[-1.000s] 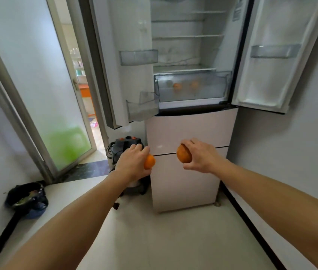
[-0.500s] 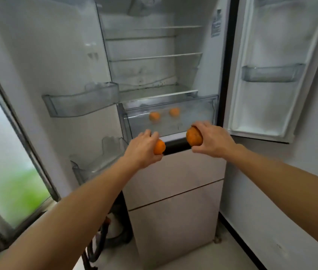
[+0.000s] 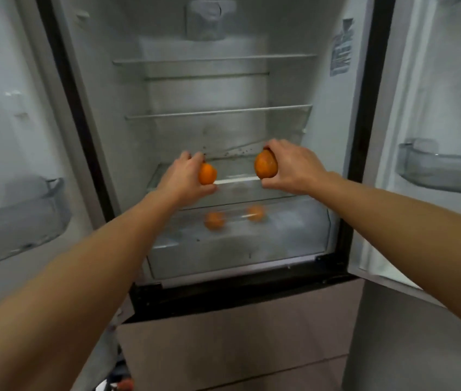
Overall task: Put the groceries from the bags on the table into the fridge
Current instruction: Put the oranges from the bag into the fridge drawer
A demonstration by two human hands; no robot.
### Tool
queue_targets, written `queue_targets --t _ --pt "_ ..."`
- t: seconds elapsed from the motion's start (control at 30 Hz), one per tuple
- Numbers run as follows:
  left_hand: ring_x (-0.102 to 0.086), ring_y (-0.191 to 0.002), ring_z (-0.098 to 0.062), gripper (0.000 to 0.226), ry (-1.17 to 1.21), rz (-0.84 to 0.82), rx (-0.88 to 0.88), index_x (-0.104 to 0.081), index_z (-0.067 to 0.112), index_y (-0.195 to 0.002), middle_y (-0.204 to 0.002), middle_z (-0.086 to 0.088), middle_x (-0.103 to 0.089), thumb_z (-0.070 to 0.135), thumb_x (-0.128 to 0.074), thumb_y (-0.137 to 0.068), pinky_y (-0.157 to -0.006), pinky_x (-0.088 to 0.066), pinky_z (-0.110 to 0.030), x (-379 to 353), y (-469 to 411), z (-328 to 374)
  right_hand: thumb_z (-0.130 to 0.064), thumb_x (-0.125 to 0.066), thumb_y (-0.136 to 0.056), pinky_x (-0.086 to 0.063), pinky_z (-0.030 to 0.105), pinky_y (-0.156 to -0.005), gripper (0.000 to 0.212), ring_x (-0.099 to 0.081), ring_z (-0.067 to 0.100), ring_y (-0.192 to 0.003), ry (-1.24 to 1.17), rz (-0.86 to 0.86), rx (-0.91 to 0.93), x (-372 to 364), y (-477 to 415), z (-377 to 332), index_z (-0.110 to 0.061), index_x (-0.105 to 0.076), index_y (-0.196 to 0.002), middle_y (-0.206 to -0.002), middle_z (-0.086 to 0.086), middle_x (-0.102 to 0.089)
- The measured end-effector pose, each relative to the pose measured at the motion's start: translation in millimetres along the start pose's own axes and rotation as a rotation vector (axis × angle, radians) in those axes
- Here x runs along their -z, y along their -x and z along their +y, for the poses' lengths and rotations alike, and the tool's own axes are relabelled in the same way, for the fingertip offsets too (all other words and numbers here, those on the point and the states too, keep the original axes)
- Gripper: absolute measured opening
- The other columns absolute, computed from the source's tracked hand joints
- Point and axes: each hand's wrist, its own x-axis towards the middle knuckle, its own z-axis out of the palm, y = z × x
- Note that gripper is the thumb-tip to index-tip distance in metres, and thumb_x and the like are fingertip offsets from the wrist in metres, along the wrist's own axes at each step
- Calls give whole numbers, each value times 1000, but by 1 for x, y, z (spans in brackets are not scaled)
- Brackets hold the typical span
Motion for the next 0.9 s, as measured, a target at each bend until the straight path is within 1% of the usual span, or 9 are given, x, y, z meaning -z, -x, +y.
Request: queue_targets --t 0.13,0.23,0.33,0.37,0.43,0.53,0.67,0.8,0.9 --pt "-52 -99 -32 54 -34 -179 118 -51 12 -113 -115 -15 -50 40 -77 -75 -81 -44 -37 -23 -32 -24 -50 -76 -67 -49 38 -82 75 -58 31 -105 56 -137 46 -23 -53 6 -25 -46 -131 -123 5 -58" --pt "-55 -94 -27 40 -77 -362 145 -56 14 -105 -107 -9 -56 37 -73 -77 -74 -42 -32 -41 -45 -38 -53 -78 -60 -53 35 -77 69 -60 26 -95 120 -389 61 -42 -90 2 -28 -56 -120 -111 1 -62" --pt "-58 -91 -26 25 -137 -566 231 -58 19 -95 -102 -6 -61 39 -56 -79 -79 -47 -32 -66 -59 -52 -49 -84 -53 -58 33 -60 68 -70 28 -78 90 -636 25 -79 -119 -2 -21 -63 -111 -102 4 -66" --pt "-60 -89 -26 29 -171 -633 252 -59 19 -89 -101 -5 -64 44 -54 -73 -83 -51 -35 -75 -64 -57 -45 -86 -54 -58 33 -56 65 -71 29 -76 72 -706 7 -94 -126 -3 -17 -64 -108 -100 6 -68" --pt "-65 -80 -25 40 -266 -762 275 -61 18 -83 -92 -4 -67 53 -57 -64 -84 -55 -40 -91 -72 -66 -41 -87 -54 -60 35 -57 60 -72 31 -79 60 -822 -17 -124 -138 -5 -13 -67 -103 -100 11 -70" --pt "-62 -69 -23 41 -331 -915 314 -59 18 -92 -83 -2 -62 51 -65 -69 -82 -56 -40 -108 -83 -72 -43 -87 -56 -59 35 -61 60 -72 31 -84 89 -956 -17 -159 -153 -10 -13 -67 -104 -104 12 -70" --pt "-63 -93 -27 56 -314 -1016 304 -53 18 -120 -116 -6 -59 46 -69 -75 -86 -55 -41 -128 -102 -78 -48 -84 -62 -59 33 -68 61 -70 28 -84 177 -1082 7 -191 -166 -14 -15 -65 -110 -106 10 -68" --pt "-61 -84 -24 45 -286 -1114 272 -56 16 -117 -117 -8 -60 43 -67 -83 -76 -53 -35 -145 -107 -78 -45 -83 -67 -59 36 -75 56 -70 29 -90 238 -1174 0 -221 -169 -18 -11 -65 -108 -104 12 -68" --pt "-58 -90 -26 45 -264 -1172 276 -51 16 -128 -126 -11 -56 39 -61 -90 -80 -52 -37 -155 -105 -80 -40 -84 -68 -60 38 -77 51 -69 29 -84 271 -1211 22 -234 -166 -21 -7 -65 -102 -101 15 -69"
